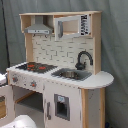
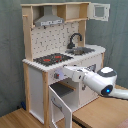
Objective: Play with the kitchen
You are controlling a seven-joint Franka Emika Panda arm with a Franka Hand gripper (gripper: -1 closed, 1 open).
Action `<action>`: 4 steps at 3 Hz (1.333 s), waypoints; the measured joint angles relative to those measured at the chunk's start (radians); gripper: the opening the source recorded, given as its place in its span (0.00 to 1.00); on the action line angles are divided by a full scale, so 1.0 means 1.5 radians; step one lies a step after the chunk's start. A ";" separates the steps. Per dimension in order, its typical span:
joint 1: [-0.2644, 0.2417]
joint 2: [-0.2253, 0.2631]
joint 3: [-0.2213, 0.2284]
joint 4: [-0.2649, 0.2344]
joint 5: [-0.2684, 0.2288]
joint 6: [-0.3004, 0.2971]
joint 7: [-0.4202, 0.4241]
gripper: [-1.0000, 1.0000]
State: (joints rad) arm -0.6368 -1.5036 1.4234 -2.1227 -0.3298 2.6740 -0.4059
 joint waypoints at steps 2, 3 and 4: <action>0.044 0.003 0.019 -0.078 -0.004 0.073 -0.069 1.00; 0.025 0.004 0.021 -0.104 -0.004 0.121 -0.105 1.00; -0.011 0.004 0.025 -0.106 -0.004 0.169 -0.140 1.00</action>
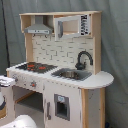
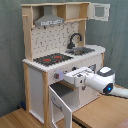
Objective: Play with the kitchen
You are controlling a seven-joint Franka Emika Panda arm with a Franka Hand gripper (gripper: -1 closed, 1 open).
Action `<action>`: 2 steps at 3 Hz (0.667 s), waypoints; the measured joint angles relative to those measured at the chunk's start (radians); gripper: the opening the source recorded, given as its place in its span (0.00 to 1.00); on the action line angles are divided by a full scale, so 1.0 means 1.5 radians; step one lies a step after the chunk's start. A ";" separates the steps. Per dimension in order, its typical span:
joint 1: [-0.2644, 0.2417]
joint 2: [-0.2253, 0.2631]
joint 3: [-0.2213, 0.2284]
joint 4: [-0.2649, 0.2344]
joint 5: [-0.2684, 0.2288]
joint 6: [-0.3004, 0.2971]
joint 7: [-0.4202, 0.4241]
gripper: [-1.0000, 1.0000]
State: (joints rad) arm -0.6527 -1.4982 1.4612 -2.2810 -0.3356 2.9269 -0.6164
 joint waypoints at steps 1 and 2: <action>-0.035 0.001 0.039 0.045 0.001 0.016 0.000 1.00; -0.083 0.005 0.040 0.095 0.003 0.016 0.010 1.00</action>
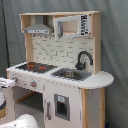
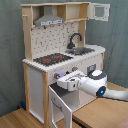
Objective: Play with the kitchen
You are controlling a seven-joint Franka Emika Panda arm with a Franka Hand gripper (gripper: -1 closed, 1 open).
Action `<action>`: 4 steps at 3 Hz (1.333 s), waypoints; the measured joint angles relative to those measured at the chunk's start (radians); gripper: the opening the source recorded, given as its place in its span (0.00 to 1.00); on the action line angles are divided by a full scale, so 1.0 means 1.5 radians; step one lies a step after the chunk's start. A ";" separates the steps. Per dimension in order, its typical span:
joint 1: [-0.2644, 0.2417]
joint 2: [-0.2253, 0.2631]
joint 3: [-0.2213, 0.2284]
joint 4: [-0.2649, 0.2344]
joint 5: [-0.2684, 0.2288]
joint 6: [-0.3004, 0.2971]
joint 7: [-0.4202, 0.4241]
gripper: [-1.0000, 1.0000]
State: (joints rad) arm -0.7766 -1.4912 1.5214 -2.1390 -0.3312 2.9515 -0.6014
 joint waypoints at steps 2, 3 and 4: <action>-0.090 0.004 0.033 0.076 0.000 0.000 0.048 1.00; -0.118 0.005 0.035 0.102 0.000 -0.002 0.047 1.00; -0.118 0.005 0.035 0.102 0.000 -0.004 0.047 0.00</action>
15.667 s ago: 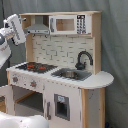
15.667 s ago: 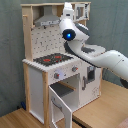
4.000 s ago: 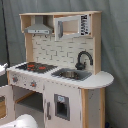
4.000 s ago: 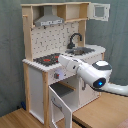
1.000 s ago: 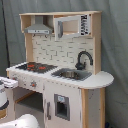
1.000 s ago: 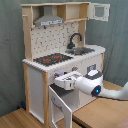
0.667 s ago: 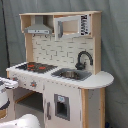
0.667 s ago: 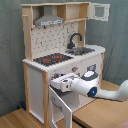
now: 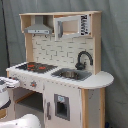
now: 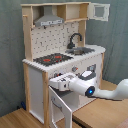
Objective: Play with the kitchen
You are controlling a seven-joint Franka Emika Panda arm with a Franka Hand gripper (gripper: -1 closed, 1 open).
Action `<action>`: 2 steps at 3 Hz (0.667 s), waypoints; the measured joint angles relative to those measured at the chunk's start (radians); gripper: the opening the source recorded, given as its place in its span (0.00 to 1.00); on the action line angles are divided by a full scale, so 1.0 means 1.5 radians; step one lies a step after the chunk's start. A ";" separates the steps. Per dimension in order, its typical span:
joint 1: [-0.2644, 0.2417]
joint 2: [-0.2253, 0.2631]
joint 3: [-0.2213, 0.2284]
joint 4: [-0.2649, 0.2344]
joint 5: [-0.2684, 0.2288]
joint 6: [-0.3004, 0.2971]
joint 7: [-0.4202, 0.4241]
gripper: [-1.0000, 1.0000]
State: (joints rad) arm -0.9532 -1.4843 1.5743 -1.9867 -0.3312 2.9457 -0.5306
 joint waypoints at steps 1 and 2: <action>0.006 0.003 0.002 -0.008 0.004 -0.020 0.062 0.00; 0.006 0.011 0.004 -0.008 0.005 -0.019 0.129 0.00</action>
State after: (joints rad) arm -0.9443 -1.4686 1.5802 -1.9995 -0.3229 2.9174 -0.3369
